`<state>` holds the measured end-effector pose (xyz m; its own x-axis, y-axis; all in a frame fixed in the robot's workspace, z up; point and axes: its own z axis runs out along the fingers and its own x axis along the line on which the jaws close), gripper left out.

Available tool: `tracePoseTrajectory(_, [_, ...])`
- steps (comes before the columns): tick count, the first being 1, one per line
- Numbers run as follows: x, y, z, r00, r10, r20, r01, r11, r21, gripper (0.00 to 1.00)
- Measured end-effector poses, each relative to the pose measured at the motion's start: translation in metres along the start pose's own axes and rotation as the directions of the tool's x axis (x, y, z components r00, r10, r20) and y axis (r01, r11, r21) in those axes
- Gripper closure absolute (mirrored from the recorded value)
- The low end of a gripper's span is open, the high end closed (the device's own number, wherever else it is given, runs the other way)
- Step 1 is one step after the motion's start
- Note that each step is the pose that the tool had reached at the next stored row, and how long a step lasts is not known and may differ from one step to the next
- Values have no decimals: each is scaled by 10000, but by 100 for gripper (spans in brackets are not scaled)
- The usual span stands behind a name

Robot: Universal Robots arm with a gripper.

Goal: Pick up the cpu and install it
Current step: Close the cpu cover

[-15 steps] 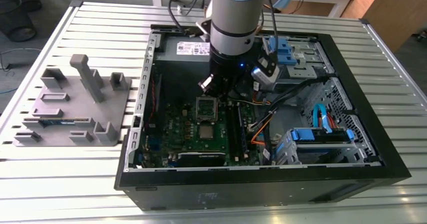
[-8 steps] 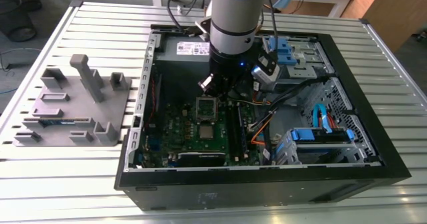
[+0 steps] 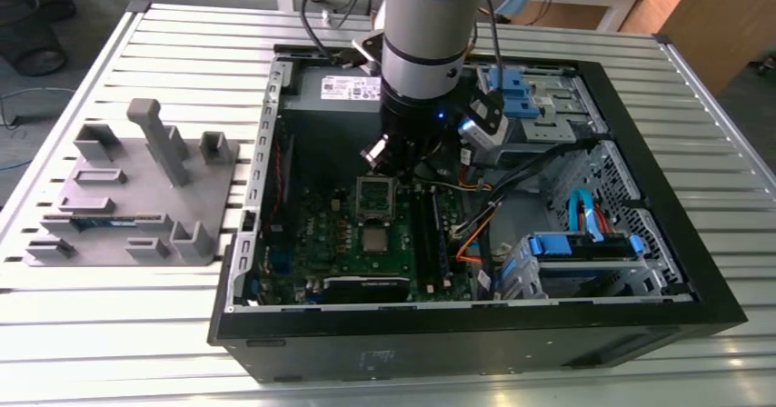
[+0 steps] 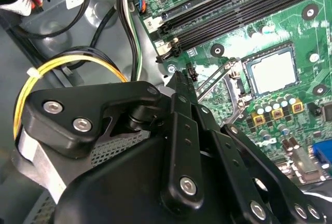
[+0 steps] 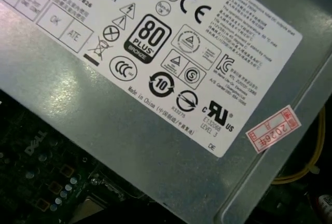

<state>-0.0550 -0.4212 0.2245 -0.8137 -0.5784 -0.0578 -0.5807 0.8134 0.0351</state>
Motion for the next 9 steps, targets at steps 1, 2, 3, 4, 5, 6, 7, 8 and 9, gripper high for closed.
tracePoseTrajectory(1, [0, 0, 0, 10000, -55, -1, 55, 10000, -2, 89])
tracePoseTrajectory(2, [0, 0, 0, 10000, -60, -1, 60, 10000, -3, 89])
tracePoseTrajectory(3, [0, 0, 0, 10000, -61, -1, 61, 10000, -4, 89])
tracePoseTrajectory(4, [0, 0, 0, 10000, -61, -2, 61, 10000, -4, 89])
tracePoseTrajectory(5, [0, 0, 0, 10000, -62, -2, 62, 10000, -4, 89])
tracePoseTrajectory(6, [1, 0, 0, 10000, -63, -1, 63, 10000, -4, 89])
tracePoseTrajectory(7, [3, 2, 0, 10000, -63, -2, 63, 10000, -4, 89])
tracePoseTrajectory(8, [7, 4, -1, 10000, -62, 1, 62, 10000, -6, 89])
tracePoseTrajectory(9, [11, 7, -2, 10000, -62, 6, 62, 10000, -11, 89])
